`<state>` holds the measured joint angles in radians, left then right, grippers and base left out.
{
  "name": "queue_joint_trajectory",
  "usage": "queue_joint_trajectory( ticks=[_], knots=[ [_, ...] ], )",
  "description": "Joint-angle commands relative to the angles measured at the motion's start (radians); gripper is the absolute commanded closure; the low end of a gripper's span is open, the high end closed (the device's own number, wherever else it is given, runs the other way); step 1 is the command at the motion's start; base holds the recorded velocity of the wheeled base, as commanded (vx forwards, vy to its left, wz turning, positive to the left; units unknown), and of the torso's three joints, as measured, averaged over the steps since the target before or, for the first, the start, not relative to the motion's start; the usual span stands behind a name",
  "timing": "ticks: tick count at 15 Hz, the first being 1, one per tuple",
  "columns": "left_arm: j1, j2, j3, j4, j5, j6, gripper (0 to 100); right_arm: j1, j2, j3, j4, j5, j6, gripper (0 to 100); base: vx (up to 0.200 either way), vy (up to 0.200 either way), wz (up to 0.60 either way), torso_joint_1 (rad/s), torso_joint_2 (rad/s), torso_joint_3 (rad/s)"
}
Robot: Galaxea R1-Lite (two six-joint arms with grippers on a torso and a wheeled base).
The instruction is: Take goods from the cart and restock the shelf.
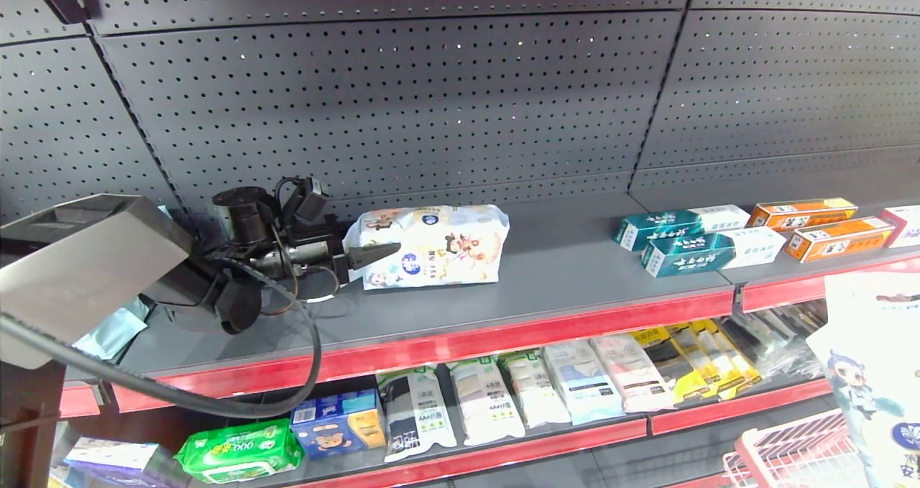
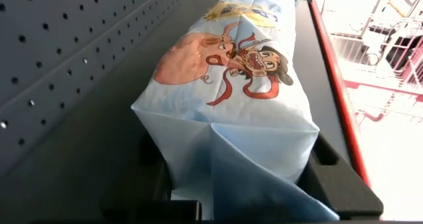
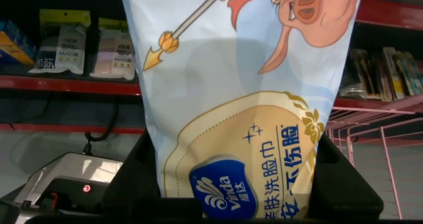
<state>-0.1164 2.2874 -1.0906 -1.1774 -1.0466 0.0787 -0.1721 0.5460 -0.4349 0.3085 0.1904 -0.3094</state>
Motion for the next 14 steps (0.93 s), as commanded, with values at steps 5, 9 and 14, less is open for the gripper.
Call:
queue_joint_trajectory(
  ticks=[5, 9, 14],
  knots=[
    [0.0, -0.079, 0.161, -0.047, 0.007, 0.0, 100, 0.0, 0.017, -0.002, 0.0, 0.0, -0.001, 100, 0.0, 0.0, 0.0, 0.0, 0.0, 0.0],
    [0.001, -0.085, 0.221, -0.108, 0.007, 0.0, 100, 0.002, 0.019, -0.002, 0.0, 0.0, -0.001, 100, 0.0, 0.0, 0.0, 0.0, 0.0, 0.0],
    [0.001, -0.103, 0.298, -0.166, 0.033, -0.002, 100, 0.002, 0.029, -0.004, 0.0, 0.001, -0.001, 100, 0.0, 0.0, 0.0, 0.0, 0.0, 0.0]
  ],
)
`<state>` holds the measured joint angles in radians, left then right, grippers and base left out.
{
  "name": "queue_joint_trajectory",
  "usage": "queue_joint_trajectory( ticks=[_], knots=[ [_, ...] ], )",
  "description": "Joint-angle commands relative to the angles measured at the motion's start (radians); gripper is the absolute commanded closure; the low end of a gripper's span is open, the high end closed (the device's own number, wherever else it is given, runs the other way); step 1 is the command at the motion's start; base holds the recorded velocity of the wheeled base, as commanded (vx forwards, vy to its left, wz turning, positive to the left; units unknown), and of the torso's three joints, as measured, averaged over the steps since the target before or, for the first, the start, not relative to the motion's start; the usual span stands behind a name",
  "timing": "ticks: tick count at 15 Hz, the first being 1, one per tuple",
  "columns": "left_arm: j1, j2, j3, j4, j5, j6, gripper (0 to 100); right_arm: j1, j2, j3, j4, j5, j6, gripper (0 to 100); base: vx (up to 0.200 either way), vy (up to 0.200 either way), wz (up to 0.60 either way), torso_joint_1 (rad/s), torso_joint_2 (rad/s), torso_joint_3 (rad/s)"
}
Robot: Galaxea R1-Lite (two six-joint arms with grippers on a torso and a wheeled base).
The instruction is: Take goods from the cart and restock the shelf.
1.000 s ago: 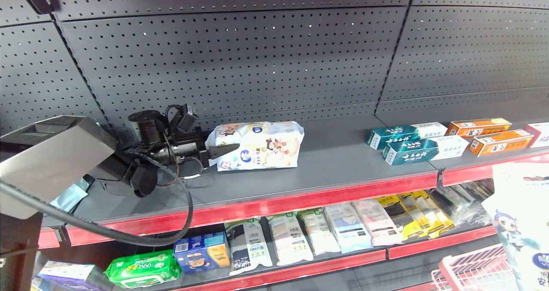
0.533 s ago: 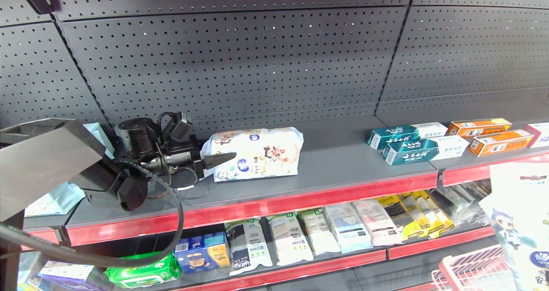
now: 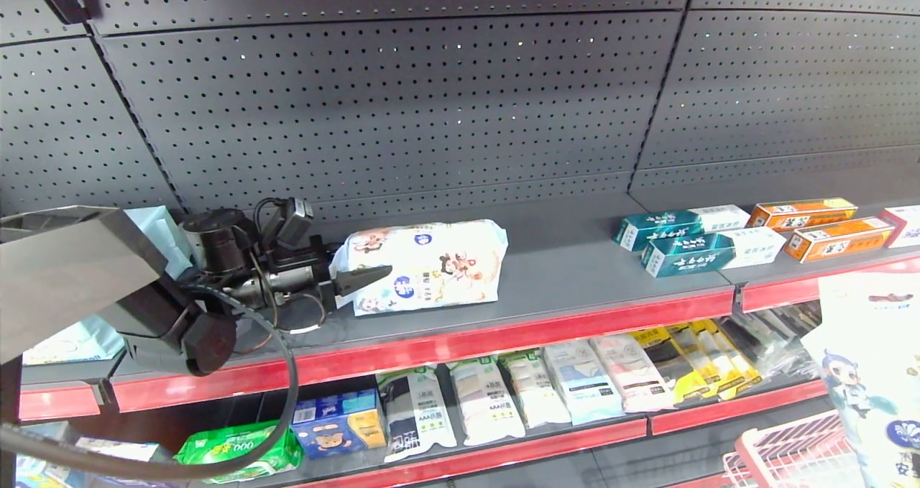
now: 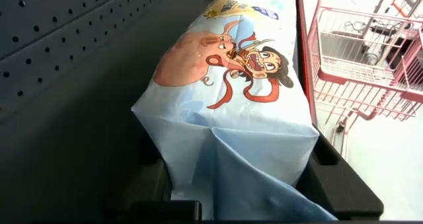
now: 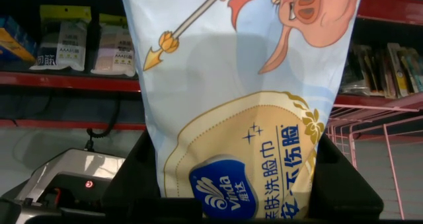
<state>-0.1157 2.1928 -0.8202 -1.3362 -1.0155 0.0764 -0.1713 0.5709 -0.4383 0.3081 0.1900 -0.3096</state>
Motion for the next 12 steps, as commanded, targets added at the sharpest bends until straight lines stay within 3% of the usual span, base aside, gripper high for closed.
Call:
queue_joint_trajectory(
  ticks=[1, 12],
  knots=[
    [0.002, -0.015, 0.047, -0.017, 0.002, -0.001, 100, 0.001, 0.006, -0.002, 0.0, 0.002, -0.002, 100, 0.0, 0.0, 0.0, 0.0, 0.0, 0.0],
    [0.004, -0.025, 0.087, -0.047, -0.011, -0.001, 100, -0.001, 0.006, -0.002, 0.0, 0.0, -0.002, 100, 0.0, 0.0, 0.0, 0.0, 0.0, 0.0]
  ],
)
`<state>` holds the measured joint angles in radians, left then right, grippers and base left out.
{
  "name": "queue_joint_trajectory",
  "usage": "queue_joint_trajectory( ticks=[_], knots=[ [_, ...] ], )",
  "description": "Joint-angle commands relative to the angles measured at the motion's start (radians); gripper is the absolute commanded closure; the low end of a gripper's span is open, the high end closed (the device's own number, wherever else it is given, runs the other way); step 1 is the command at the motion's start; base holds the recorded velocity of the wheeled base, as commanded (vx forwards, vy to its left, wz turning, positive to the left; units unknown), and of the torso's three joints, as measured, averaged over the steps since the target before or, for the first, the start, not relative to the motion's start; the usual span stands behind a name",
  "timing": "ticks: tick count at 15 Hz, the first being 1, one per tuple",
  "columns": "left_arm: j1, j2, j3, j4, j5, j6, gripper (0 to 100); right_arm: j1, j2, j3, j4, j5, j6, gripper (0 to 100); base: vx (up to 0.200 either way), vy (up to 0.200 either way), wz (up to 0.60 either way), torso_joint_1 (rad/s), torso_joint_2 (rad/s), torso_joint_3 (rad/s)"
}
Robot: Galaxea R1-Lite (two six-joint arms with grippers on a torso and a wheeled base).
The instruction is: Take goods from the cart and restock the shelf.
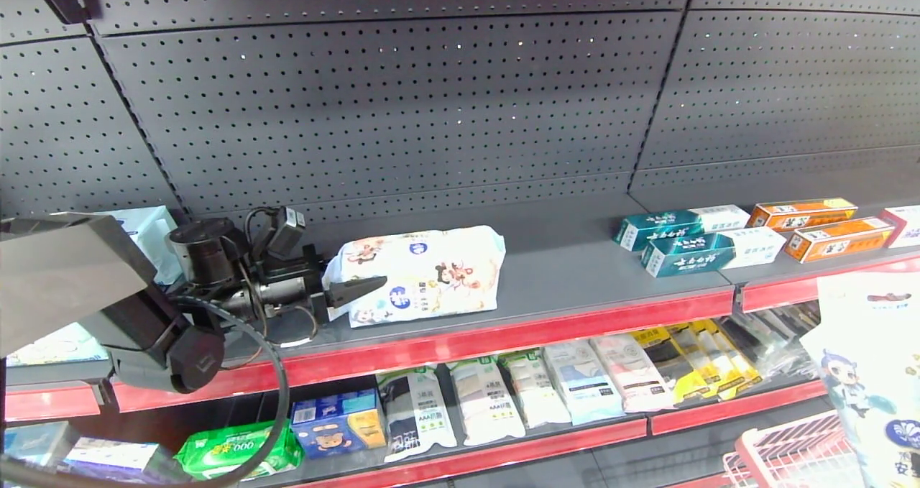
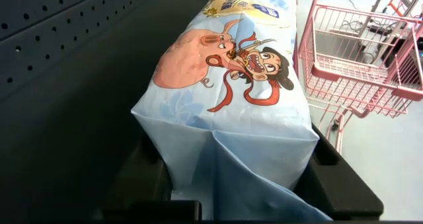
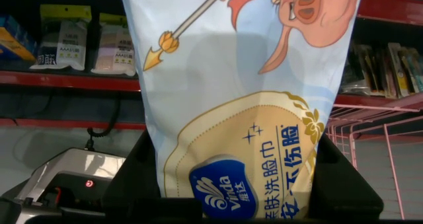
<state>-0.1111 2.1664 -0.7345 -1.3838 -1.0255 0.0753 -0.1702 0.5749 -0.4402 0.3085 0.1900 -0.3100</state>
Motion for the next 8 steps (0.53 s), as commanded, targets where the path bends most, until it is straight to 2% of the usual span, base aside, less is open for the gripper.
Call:
queue_joint_trajectory(
  ticks=[1, 8],
  knots=[
    [-0.001, 0.001, 0.004, 0.0, -0.002, 0.0, 100, 0.0, 0.002, 0.001, 0.0, 0.0, -0.001, 100, 0.0, 0.0, 0.0, 0.0, 0.0, 0.0],
    [-0.001, -0.011, 0.021, 0.0, 0.007, 0.001, 100, -0.002, 0.005, -0.006, 0.0, 0.0, 0.0, 100, 0.0, 0.0, 0.0, 0.0, 0.0, 0.0]
  ],
)
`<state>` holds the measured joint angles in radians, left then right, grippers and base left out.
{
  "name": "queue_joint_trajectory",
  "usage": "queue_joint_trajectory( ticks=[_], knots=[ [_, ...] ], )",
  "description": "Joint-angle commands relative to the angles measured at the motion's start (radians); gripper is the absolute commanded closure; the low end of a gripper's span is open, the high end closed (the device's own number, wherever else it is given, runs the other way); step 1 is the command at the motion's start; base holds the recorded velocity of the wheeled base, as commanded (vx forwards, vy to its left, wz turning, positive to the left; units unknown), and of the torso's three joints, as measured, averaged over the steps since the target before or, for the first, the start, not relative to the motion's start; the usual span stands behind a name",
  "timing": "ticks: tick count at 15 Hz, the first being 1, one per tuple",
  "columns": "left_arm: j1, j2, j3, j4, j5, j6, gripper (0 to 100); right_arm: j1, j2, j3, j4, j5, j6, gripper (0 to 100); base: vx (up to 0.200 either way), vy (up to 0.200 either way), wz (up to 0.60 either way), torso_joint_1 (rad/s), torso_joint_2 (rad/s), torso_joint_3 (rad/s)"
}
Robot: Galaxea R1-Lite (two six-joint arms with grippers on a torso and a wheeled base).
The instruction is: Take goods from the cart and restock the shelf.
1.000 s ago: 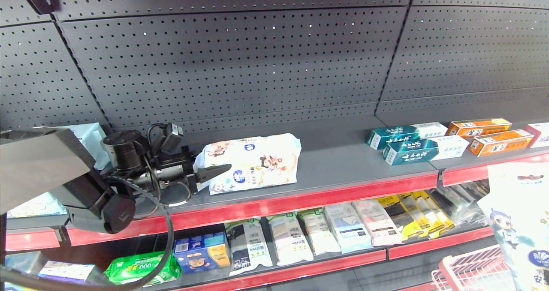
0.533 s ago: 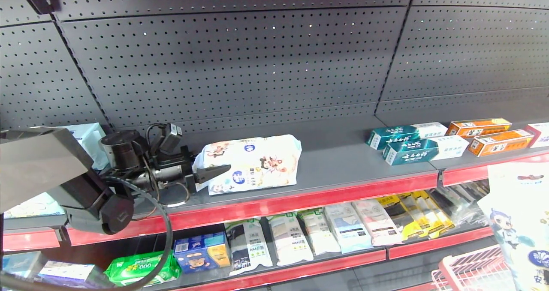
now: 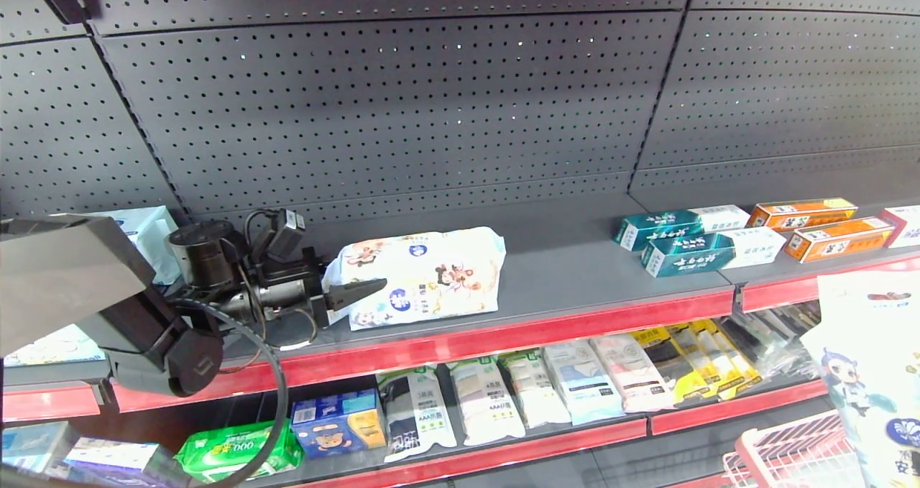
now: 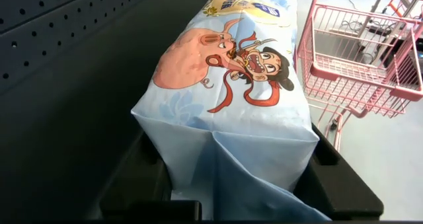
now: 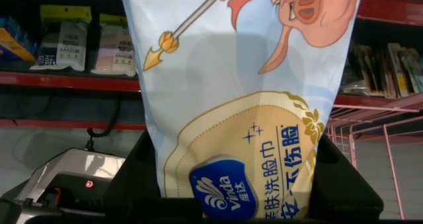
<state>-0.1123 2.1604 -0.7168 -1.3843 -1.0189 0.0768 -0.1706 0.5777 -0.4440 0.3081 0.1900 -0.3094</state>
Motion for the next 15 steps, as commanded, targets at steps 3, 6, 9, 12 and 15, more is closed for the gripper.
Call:
queue_joint_trajectory(
  ticks=[3, 6, 9, 12, 15],
  knots=[
    [-0.001, -0.027, 0.048, 0.001, 0.002, 0.001, 100, -0.001, 0.007, -0.004, 0.0, 0.0, -0.001, 100, 0.0, 0.0, 0.0, 0.0, 0.0, 0.0],
    [0.0, -0.025, 0.051, 0.001, 0.003, 0.003, 100, 0.0, 0.007, -0.005, 0.0, 0.0, -0.001, 100, 0.0, 0.0, 0.0, 0.0, 0.0, 0.0],
    [0.003, -0.024, 0.053, 0.001, 0.0, 0.004, 100, -0.001, 0.007, -0.005, 0.0, 0.0, -0.001, 100, 0.0, 0.0, 0.0, 0.0, 0.0, 0.0],
    [0.002, -0.022, 0.051, 0.001, 0.0, 0.004, 100, 0.0, 0.007, -0.005, 0.0, 0.0, -0.001, 100, 0.0, 0.0, 0.0, 0.0, 0.0, 0.0],
    [0.002, -0.022, 0.051, 0.002, 0.0, 0.004, 100, 0.0, 0.007, -0.005, 0.0, 0.0, -0.001, 100, 0.0, 0.0, 0.0, 0.0, 0.0, 0.0]
  ],
)
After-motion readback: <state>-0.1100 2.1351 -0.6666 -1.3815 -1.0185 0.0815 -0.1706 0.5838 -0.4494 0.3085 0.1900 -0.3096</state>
